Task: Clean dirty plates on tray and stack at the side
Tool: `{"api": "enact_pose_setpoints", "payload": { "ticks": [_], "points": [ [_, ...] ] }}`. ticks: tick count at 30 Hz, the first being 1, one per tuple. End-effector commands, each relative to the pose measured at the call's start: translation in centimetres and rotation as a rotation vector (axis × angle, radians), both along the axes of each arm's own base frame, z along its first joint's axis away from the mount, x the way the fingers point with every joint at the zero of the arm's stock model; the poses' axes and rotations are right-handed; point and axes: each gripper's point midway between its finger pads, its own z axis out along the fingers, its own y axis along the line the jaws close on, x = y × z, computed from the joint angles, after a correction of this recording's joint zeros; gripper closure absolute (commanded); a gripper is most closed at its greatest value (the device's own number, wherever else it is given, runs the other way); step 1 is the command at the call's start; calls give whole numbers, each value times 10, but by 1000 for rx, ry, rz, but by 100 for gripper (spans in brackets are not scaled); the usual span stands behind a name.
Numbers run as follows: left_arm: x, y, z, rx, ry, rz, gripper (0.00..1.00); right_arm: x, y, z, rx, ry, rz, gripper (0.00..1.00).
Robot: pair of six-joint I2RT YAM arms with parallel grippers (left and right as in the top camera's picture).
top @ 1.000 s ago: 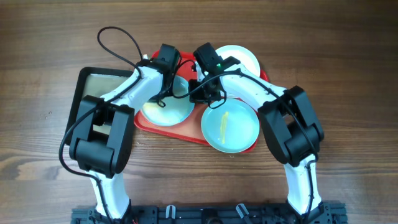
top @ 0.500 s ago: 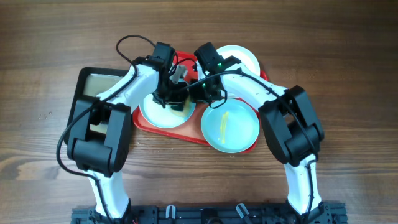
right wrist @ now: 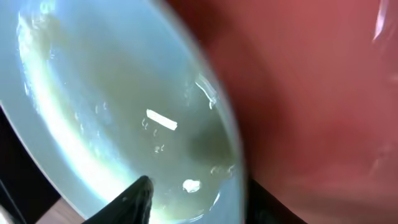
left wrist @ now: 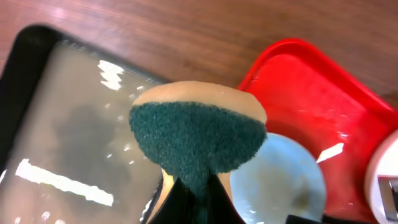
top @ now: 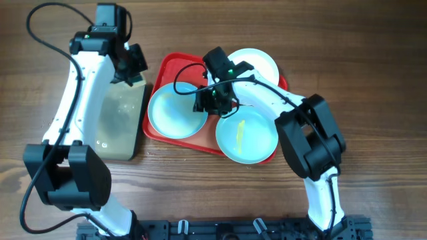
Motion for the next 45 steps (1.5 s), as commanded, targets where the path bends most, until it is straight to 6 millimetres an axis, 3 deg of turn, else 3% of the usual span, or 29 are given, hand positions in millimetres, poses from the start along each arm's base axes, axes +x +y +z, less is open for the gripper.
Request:
{"api": "enact_pose_setpoints", "payload": {
  "ticks": [1, 4, 7, 12, 15, 18, 21, 28, 36, 42, 45],
  "points": [
    [-5, 29, -6, 14, 28, 116, 96, -26, -5, -39, -117, 74, 3, 96],
    [-12, 35, -10, 15, 57, 132, 96, -14, -15, -34, -119, 56, -12, 96],
    [-16, 35, -16, 16, 74, 132, 96, 4, -35, -14, -197, -47, 8, 96],
    [-21, 35, -24, 17, 97, 132, 96, 33, -94, 59, -537, -377, 5, 96],
    [-23, 35, -27, 17, 109, 131, 96, 45, -111, 112, -737, -614, -38, 96],
    [-27, 35, -32, 17, 125, 132, 96, 45, -108, 153, -888, -814, -57, 96],
    [-32, 35, -39, 18, 142, 131, 96, 39, -87, 174, -971, -953, 7, 96],
    [-30, 35, -40, 18, 134, 132, 96, 13, -64, 240, -1199, -1284, -85, 96],
    [-29, 35, -40, 17, 128, 132, 96, -2, -44, 261, -1235, -1384, -94, 96],
    [-29, 35, -41, 18, 130, 132, 96, -1, -42, 258, -1213, -1374, -84, 96],
    [-29, 35, -41, 18, 131, 131, 96, 1, -34, 244, -1142, -1334, -33, 96]
  ]
}}
